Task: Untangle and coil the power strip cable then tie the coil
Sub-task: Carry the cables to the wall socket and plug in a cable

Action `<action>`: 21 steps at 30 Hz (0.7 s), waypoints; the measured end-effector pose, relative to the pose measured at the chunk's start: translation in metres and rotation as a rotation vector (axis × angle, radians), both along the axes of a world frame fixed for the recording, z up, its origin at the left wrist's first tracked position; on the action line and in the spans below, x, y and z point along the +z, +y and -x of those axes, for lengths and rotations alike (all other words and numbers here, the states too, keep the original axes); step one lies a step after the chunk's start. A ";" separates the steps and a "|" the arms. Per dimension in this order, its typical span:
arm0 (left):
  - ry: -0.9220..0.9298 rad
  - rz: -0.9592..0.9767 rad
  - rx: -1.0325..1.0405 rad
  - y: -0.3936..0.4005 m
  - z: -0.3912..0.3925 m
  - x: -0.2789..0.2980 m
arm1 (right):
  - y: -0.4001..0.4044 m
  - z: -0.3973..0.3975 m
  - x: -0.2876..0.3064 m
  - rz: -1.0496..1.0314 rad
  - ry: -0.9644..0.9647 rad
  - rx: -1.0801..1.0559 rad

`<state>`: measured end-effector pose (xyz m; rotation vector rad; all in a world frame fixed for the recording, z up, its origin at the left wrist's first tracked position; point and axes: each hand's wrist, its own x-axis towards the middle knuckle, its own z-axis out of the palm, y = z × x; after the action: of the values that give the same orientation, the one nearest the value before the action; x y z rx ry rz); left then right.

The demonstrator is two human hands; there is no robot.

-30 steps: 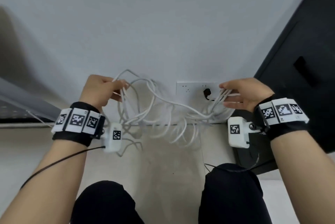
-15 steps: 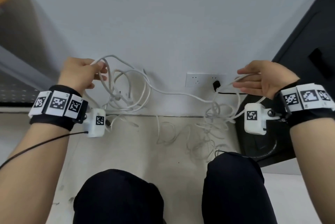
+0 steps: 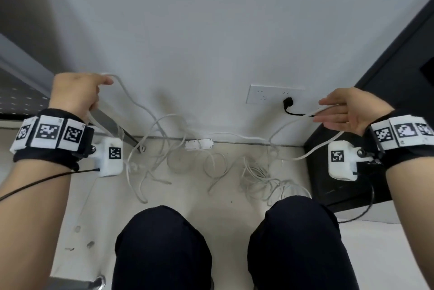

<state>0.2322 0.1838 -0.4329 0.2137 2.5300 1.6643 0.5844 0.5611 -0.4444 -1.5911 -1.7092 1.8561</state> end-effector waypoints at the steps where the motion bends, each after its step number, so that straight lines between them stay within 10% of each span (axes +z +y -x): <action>1: -0.010 -0.008 0.010 -0.003 0.000 -0.001 | 0.000 -0.002 -0.004 0.011 -0.020 0.004; 21: -0.395 -0.134 -0.032 -0.016 0.019 -0.042 | -0.007 -0.010 -0.066 0.083 -0.187 -0.050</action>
<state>0.2129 0.1677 -0.4750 -0.0607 2.1204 1.6709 0.5946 0.5542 -0.5108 -1.8752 -1.6650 1.8286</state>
